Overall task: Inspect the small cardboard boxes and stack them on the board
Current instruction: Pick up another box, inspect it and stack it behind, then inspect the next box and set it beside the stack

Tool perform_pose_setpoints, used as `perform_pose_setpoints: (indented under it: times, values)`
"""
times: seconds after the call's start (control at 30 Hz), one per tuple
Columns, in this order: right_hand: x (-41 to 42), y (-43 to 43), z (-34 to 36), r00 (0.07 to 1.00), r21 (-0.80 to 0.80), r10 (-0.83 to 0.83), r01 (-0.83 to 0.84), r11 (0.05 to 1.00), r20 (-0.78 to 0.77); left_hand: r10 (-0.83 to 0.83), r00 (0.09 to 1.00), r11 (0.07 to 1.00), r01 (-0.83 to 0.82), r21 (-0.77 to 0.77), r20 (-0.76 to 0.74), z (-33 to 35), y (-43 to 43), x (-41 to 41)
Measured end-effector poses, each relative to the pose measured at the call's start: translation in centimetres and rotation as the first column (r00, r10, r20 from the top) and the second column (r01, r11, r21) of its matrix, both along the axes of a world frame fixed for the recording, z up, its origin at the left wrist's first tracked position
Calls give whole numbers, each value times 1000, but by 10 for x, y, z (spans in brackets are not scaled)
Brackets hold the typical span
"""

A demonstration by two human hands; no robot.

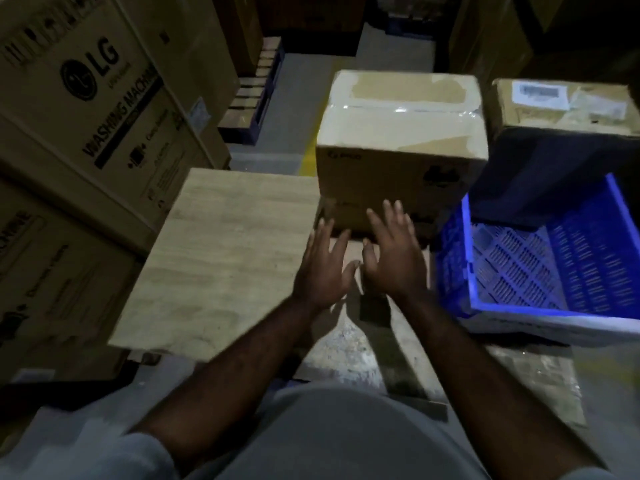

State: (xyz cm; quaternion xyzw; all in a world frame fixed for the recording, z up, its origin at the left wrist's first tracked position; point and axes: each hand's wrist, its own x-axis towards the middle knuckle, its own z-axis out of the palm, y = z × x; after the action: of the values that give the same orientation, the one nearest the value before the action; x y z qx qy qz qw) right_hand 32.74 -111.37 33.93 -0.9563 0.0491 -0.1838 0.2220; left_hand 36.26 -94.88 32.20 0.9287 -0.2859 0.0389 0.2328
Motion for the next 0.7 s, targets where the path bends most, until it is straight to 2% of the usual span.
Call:
perform_pose_setpoints:
  times: [0.17,0.3,0.53,0.7]
  values:
    - [-45,40,-51,961,20,70,-67,998,-269,73,976,988,-43,148,-206,-45,48,-51]
    - [-72,70,-74,922,-7,130,-142,990,-365,171,930,971,-102,217,-327,-59,83,-71]
    - [-114,132,-89,866,-84,200,-266,960,-458,204,903,962,-115,246,-377,-72,144,-108]
    - [-147,193,-95,835,-117,190,-290,950,-517,259,893,940,-146,308,-368,-83,225,-152]
